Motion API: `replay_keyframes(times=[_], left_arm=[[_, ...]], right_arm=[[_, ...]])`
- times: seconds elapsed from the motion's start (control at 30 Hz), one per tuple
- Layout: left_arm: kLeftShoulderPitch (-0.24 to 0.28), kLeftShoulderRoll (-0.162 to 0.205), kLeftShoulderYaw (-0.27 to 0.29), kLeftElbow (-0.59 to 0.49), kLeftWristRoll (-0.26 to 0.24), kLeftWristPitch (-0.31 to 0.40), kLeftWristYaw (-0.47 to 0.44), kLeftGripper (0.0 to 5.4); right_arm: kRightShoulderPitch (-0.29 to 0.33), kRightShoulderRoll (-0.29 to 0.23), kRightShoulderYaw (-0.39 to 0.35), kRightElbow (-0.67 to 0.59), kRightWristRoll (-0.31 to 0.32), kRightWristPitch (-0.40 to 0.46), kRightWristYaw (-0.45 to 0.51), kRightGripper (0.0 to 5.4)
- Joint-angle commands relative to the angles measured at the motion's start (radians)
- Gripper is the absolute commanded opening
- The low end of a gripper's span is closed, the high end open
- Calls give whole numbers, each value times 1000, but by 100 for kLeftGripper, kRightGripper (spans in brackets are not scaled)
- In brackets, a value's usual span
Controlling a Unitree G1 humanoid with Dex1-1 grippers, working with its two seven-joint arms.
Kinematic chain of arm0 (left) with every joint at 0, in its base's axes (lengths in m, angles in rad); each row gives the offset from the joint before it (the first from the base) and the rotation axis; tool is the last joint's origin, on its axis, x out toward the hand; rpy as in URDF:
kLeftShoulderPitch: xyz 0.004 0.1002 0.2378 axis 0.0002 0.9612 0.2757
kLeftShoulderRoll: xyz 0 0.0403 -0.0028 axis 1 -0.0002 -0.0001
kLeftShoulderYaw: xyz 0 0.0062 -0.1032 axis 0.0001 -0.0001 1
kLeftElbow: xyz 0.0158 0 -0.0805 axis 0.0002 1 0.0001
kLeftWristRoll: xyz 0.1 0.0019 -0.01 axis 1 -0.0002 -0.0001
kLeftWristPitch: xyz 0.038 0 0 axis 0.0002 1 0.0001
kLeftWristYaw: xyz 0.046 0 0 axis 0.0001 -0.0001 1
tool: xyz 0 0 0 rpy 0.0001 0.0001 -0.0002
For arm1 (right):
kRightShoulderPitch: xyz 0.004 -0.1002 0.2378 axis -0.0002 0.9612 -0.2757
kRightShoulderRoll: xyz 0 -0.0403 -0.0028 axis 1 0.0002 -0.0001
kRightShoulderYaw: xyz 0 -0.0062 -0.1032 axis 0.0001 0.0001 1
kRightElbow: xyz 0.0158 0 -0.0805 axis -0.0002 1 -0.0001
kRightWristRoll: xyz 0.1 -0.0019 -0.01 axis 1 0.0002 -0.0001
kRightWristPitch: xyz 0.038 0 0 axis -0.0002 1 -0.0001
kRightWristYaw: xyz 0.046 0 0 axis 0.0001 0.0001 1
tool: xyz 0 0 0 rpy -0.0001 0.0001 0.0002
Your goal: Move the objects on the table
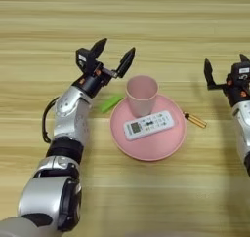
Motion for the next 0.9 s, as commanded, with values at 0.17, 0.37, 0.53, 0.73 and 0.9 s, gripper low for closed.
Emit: replay_keyframes(times=[0.17, 0.37, 0.53, 0.73, 0.9], left_arm=[[-71, 95, 48, 5, -26, 84, 2, 538], [-81, 198, 13, 46, 41, 114, -18, 538], [-78, 289, -86, 130, 198, 136, 5, 538], [-57, 341, -131, 113, 233, 177, -82, 538], [-36, 363, -169, 107, 264, 187, -131, 538]], right_arm=[[-20, 9, -6, -1, 15, 9, 1, 540], [-19, 10, -1, -5, 10, 8, -5, 540], [-17, 10, 2, -8, 7, 7, -7, 540], [-13, 11, 3, -16, 6, 9, -9, 540], [-12, 12, 4, -19, 5, 9, -9, 540]])
